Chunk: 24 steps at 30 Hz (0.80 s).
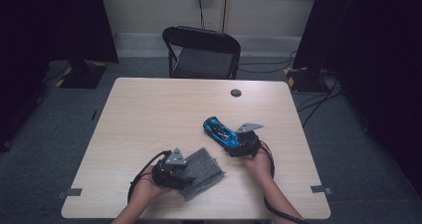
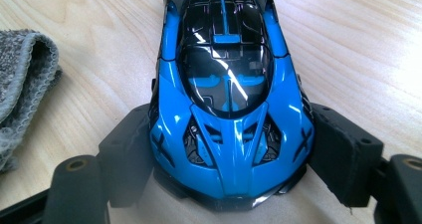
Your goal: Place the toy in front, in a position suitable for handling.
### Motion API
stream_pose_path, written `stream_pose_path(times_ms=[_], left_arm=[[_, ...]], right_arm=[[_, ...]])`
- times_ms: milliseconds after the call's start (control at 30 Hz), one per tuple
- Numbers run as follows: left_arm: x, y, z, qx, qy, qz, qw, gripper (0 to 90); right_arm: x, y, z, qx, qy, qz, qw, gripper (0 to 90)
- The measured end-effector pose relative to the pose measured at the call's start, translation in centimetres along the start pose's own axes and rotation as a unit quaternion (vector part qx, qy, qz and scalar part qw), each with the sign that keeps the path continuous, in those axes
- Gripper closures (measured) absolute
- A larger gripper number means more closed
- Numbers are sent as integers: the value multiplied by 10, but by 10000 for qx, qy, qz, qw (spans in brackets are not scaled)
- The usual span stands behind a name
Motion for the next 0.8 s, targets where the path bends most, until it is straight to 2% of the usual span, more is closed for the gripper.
stream_pose_path(times_ms=[67, 133, 167, 200, 233, 333, 400, 433, 500, 733, 800], left_arm=[[-3, -3, 1, -31, 25, 15, 10000, 421], [-4, -4, 5, 113, 124, 17, 9999, 396], [-2, -4, 6, 133, 183, 62, 9997, 388], [-1, -3, 7, 126, 248, 6, 9996, 379], [2, -3, 8, 46, 268, -8, 9996, 374], [8, -4, 10, 166, 276, -52, 9995, 377], [11, -12, 14, 122, 351, 117, 9992, 374], [8, -16, 14, 135, 274, 167, 9994, 361], [5, -19, 15, 239, 195, 54, 9995, 333], [5, -21, 15, 199, 141, -120, 9996, 343], [5, -21, 15, 146, 115, -111, 9998, 375]], right_arm=[[0, 0, 0, -1, 0, 1, 10000, 246], [0, 0, 0, -1, -1, 0, 10000, 246], [0, 0, 0, -1, 1, 0, 10000, 246], [0, 0, 0, 0, 0, 0, 10000, 246], [0, 0, 0, -1, 0, 0, 10000, 246], [0, 0, 0, 1, -1, 1, 10000, 246], [0, 0, 0, -5, 1, 3, 10000, 246], [0, 0, 0, -9, 1, 3, 10000, 246], [0, 0, 0, -8, 2, 2, 10000, 246], [0, 0, 0, -2, -3, 0, 10000, 246], [0, 0, 0, -4, -2, 0, 10000, 245]])
Point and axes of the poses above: each handheld gripper's, and its own axes: x roughly backward along the jaws, y roughly out of its top, z roughly to its left, the point moved 8 cm from there along -x, roughly forward along the jaws, and after that the axes turned 2 degrees about y, right-handed, at the moved point
